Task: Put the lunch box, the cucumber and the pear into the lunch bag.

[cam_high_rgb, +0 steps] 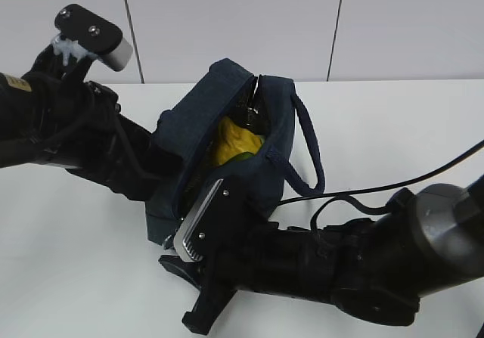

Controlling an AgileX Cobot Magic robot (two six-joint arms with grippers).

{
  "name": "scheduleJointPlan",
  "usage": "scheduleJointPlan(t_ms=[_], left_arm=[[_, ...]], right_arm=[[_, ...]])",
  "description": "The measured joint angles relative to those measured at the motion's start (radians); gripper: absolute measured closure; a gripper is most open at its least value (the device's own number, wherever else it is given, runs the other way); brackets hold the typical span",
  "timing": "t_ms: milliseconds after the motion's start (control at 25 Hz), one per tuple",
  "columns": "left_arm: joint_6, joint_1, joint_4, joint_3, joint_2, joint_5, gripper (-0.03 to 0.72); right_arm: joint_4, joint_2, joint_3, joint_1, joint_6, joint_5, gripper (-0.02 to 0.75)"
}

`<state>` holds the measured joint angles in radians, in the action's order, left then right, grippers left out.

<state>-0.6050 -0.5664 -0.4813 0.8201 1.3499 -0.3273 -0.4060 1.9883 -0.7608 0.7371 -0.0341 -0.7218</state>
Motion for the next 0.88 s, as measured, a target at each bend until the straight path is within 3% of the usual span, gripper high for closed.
scheduleJointPlan(t_ms=[440, 880], left_arm=[[0.000, 0.000, 0.000, 0.000, 0.000, 0.002, 0.323], [0.000, 0.000, 0.000, 0.000, 0.000, 0.002, 0.323]], right_arm=[[-0.197, 0.002, -0.016, 0.000, -0.130, 0.024, 0.492], [-0.099, 0.004, -0.016, 0.000, -0.165, 0.158, 0.492]])
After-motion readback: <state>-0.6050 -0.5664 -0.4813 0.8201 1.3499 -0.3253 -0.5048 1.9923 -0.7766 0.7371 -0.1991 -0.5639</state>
